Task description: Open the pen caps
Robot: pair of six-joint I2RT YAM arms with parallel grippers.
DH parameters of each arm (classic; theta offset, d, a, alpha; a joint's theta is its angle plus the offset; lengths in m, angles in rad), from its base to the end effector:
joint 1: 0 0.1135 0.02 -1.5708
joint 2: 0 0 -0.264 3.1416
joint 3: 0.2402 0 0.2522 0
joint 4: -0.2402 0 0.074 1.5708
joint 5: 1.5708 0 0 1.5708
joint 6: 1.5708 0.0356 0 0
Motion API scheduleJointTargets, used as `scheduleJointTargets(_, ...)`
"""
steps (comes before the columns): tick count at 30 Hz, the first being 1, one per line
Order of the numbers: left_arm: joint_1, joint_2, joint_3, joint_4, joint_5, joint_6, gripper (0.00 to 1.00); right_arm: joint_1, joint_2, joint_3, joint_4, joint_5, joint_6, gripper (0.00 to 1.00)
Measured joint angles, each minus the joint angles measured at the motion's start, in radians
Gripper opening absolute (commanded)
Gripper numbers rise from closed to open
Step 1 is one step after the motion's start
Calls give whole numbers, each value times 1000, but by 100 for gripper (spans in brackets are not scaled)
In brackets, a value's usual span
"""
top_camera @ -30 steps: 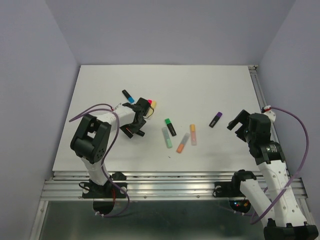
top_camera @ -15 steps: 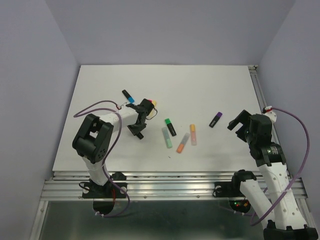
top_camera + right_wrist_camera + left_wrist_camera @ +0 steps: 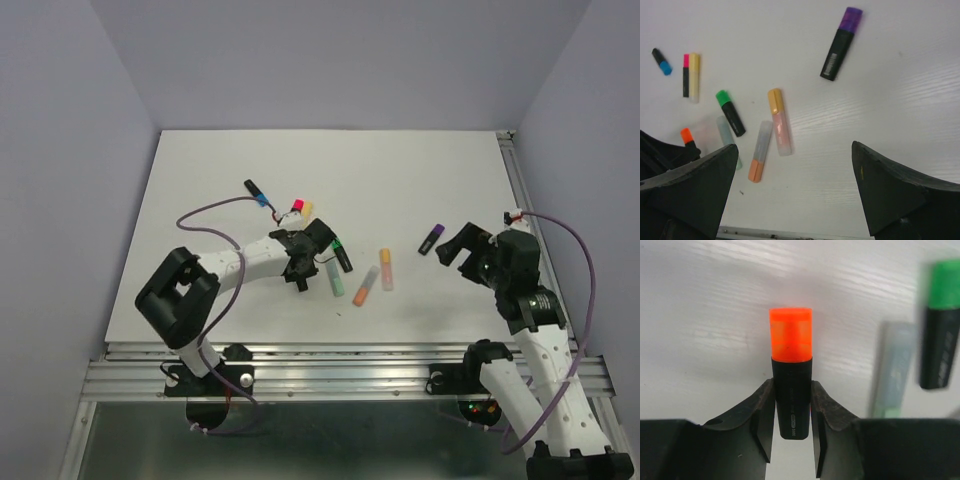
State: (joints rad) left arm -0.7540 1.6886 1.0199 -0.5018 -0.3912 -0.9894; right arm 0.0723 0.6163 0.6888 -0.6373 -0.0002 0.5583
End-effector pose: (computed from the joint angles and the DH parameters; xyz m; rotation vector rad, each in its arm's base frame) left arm 0.2441 -0.2106 0.1724 -0.4073 2.5589 -0.0719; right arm 0.1368 0.0099 0.2850 0.5192 2.0949 0.3685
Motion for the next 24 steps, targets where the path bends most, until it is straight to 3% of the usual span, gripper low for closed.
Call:
scheduleJointTargets(7,-253,-347,-83,186,15,210,0,0,64,-31,79,-358,-12,100)
scheduleJointTargets(13,-295,-534,-212,401,90,399,0,1,117,-31,173,-573,63,100)
scheduleJointTargets(19,-340,-530,-238,492,149,515,0,55,143,-8,299,-620,147,100)
scheduleJointTargets(24,-350,-483,-215,539,158,559,0,182,236,50,338,-530,176,100)
